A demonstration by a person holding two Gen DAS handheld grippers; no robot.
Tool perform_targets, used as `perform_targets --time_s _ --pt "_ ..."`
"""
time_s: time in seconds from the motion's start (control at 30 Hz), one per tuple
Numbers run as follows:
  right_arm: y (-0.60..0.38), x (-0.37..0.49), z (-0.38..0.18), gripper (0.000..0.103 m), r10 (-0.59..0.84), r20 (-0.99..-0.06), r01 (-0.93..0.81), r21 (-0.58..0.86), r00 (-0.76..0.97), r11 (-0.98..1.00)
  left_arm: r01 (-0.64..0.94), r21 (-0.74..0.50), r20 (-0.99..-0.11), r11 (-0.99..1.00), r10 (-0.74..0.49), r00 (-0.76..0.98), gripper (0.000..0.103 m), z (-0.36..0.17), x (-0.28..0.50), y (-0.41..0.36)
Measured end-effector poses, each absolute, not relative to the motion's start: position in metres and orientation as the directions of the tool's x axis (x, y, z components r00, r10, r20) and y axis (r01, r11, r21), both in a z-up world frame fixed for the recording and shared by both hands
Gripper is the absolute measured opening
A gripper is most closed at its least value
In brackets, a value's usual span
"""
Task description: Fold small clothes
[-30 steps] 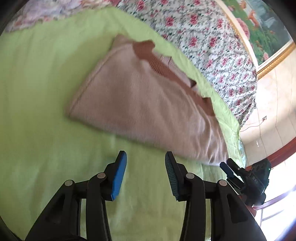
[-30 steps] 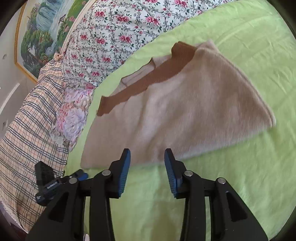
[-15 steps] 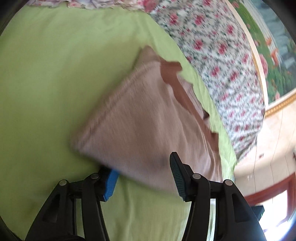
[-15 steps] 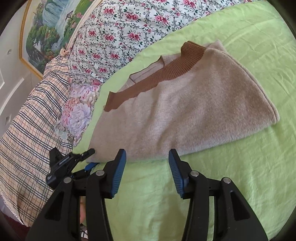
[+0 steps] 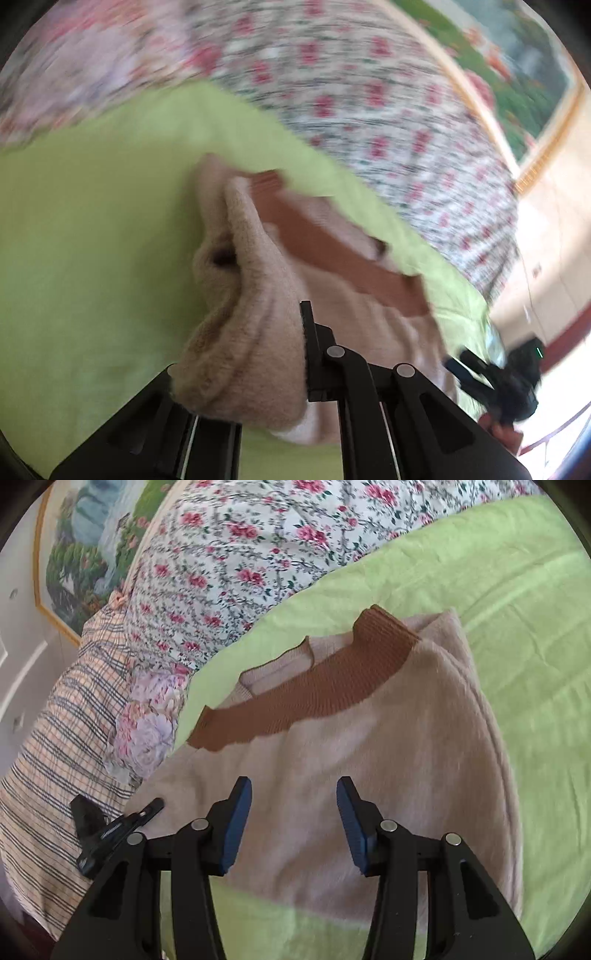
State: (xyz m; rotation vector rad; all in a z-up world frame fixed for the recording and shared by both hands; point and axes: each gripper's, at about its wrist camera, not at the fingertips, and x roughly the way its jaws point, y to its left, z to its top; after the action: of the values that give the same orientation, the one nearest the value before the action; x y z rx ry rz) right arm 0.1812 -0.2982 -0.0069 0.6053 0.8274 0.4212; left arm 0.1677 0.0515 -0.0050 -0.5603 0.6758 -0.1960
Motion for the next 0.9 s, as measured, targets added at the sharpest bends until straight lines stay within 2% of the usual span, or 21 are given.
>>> perform_targets --time_s 0.1,0.17,0.23,0.37,0.47,0.5,0.53,0.57,0.6,0.63,0.83,0.9 --pt "-0.3 0.203 -0.007 0.049 0.652 -0.519 -0.138 0.715 0.552 0.686 0.095 -0.505 -0.527 0.858 -0.394 0.753 0.006 0.011 0.171 0.008" --pt "-0.295 0.22 -0.008 0.055 0.745 -0.454 -0.173 0.786 0.488 0.593 0.151 -0.492 -0.528 0.857 -0.432 0.731 0.006 0.012 0.175 -0.019" --pt "-0.287 0.235 -0.009 0.075 0.798 -0.409 -0.19 0.827 0.442 0.529 0.19 -0.472 -0.54 0.861 -0.453 0.709 0.006 0.01 0.178 -0.041" --pt "-0.26 0.274 -0.016 0.077 0.858 -0.376 -0.202 0.864 0.351 0.461 0.24 -0.433 -0.585 0.869 -0.473 0.659 0.006 -0.006 0.183 -0.076" --pt "-0.234 0.304 -0.025 0.077 0.848 -0.433 -0.187 0.846 0.304 0.499 0.257 -0.407 -0.615 0.877 -0.471 0.633 0.006 -0.018 0.183 -0.09" --pt "-0.225 0.312 -0.028 0.076 0.847 -0.443 -0.191 0.841 0.294 0.506 0.261 -0.384 -0.626 0.886 -0.457 0.632 0.006 -0.02 0.183 -0.095" --pt "-0.219 0.317 -0.029 0.058 0.836 -0.462 -0.194 0.828 0.296 0.526 0.267 -0.365 -0.633 0.892 -0.448 0.632 0.006 -0.021 0.183 -0.099" --pt "-0.214 0.323 -0.03 0.046 0.819 -0.491 -0.194 0.809 0.299 0.555 0.269 -0.353 -0.637 0.896 -0.441 0.632 0.006 -0.022 0.183 -0.101" --pt "-0.21 0.328 -0.03 0.026 0.799 -0.518 -0.189 0.79 0.305 0.583 0.271 -0.345 -0.639 0.899 -0.436 0.634 0.006 -0.022 0.182 -0.102" --pt "-0.21 0.331 -0.029 0.016 0.789 -0.53 -0.189 0.779 0.311 0.598 0.273 -0.34 -0.639 0.9 -0.434 0.635 0.006 -0.021 0.182 -0.103" --pt "-0.239 0.304 0.033 0.016 0.745 -0.518 -0.335 0.674 0.42 0.658 0.343 -0.354 -0.594 0.87 -0.493 0.636 0.006 0.007 0.178 -0.126" --pt "-0.258 0.295 0.047 0.016 0.705 -0.546 -0.354 0.615 0.453 0.704 0.387 -0.356 -0.584 0.851 -0.525 0.619 0.007 0.012 0.178 -0.15"
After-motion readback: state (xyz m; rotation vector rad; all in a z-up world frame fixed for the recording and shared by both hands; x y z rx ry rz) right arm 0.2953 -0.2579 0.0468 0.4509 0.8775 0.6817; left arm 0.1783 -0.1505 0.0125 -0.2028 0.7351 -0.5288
